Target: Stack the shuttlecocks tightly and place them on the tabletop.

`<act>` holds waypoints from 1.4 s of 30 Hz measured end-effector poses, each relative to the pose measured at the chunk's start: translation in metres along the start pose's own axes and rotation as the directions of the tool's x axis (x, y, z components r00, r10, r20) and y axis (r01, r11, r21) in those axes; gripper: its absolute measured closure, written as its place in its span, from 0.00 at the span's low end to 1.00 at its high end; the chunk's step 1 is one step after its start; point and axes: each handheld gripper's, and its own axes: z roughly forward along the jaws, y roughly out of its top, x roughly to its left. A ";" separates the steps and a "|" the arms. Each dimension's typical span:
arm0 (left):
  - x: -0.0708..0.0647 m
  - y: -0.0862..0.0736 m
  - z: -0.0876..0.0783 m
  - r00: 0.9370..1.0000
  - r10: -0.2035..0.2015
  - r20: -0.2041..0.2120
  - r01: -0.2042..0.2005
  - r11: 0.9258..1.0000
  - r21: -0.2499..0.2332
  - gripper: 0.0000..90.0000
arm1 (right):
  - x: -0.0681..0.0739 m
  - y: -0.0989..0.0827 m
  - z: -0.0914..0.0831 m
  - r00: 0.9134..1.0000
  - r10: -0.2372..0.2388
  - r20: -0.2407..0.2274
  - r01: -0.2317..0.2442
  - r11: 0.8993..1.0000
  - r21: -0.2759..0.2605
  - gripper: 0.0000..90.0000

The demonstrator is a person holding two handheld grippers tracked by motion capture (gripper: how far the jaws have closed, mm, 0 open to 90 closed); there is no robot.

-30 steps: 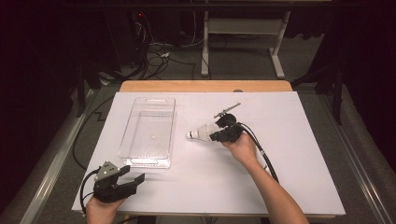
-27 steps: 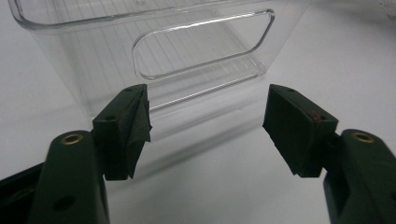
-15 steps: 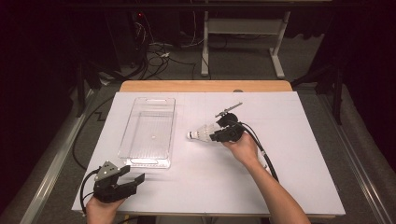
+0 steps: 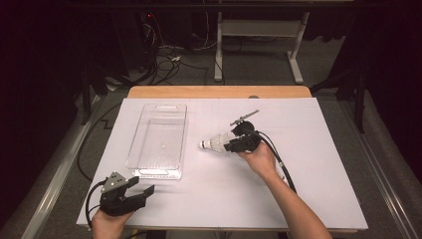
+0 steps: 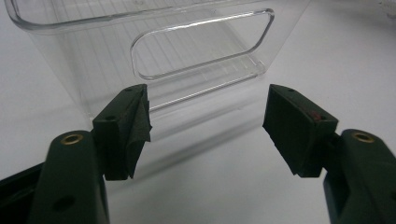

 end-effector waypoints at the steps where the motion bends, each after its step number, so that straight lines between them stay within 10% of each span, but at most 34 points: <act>1: 0.000 0.000 0.000 1.000 -0.001 0.000 0.001 1.000 0.000 0.36 | 0.000 0.000 -0.001 1.000 0.007 0.002 -0.007 1.000 0.002 0.72; 42: 0.001 0.000 -0.001 1.000 -0.010 0.005 0.010 1.000 -0.011 0.36 | -0.009 -0.020 -0.041 0.997 0.048 0.052 -0.045 0.998 -0.048 0.65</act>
